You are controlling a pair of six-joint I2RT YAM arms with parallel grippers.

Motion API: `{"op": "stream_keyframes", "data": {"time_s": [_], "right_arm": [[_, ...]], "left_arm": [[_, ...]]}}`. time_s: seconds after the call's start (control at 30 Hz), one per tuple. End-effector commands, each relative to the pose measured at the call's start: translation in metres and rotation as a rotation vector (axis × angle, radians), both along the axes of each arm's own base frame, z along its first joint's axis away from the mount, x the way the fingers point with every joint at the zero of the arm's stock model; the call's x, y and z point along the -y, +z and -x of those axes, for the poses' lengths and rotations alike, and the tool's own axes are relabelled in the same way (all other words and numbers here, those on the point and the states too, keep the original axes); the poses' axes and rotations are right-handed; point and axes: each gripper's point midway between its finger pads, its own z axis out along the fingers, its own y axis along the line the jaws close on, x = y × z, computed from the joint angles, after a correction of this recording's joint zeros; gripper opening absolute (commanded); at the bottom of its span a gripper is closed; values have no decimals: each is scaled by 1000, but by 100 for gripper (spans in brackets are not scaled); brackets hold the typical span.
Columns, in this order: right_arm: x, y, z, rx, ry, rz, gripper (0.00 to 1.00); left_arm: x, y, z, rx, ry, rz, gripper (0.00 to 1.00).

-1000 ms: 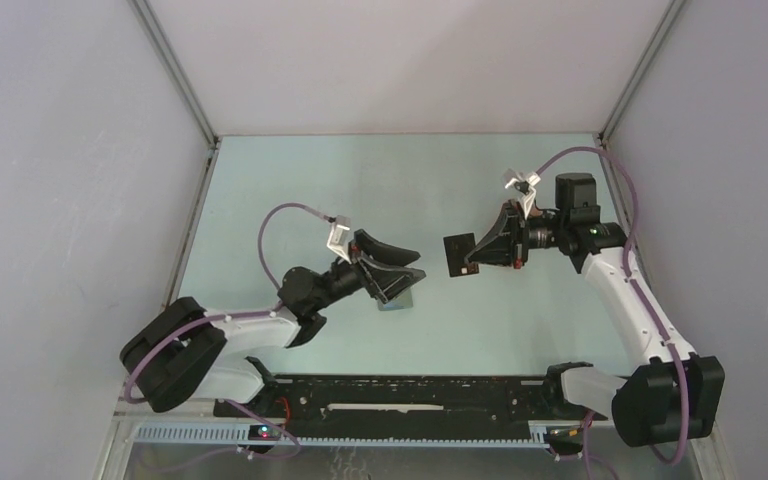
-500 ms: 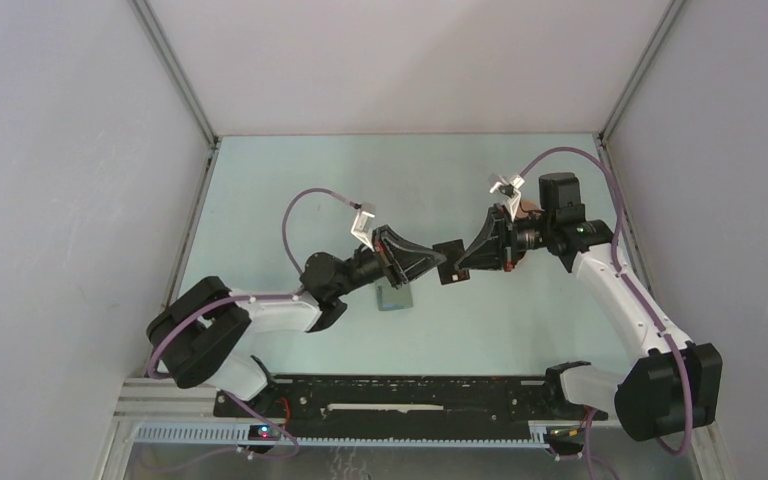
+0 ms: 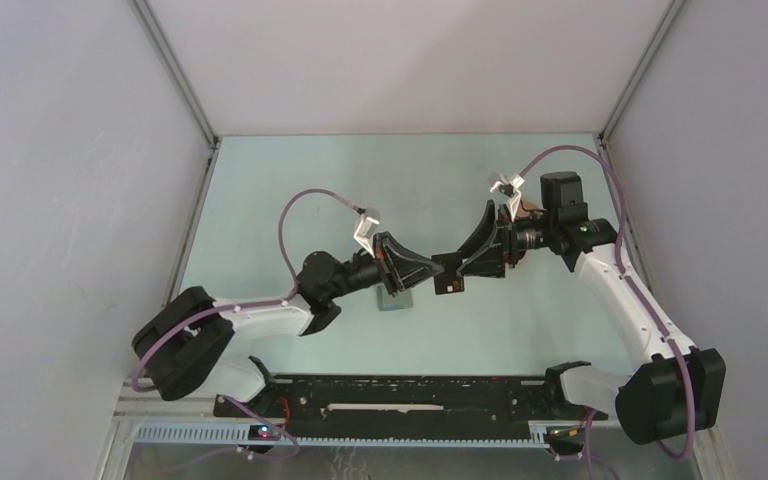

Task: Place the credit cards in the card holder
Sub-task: Insert the credit card into the card holder.

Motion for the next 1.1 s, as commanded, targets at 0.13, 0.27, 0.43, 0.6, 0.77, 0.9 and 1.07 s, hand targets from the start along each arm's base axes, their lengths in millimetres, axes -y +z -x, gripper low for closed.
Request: {"op": "stream_keyframes", "data": {"time_s": [0.13,0.27,0.43,0.6,0.77,0.9,1.07], "right_arm": [[-1,21,1,39,0,-15,55],[-2,21,1,28,0,-15,47],[-7,14,1,-3,12,-1,30],[-12,6,0,-26,17,22,43],[-14,3,0,-29,18,32,44],[-15,2,1,-28,21,35,22],[-14,2,2,-23,24,42,0]], "left_arm": [[-1,-5,7,51,-16,-90,0],[0,-5,6,49,-18,-104,0],[0,-1,4,53,-9,-107,0],[-1,2,4,62,1,-106,0],[-3,2,5,65,6,-105,0],[-2,1,4,62,9,-109,0],[-7,-5,-3,34,57,-136,20]]}}
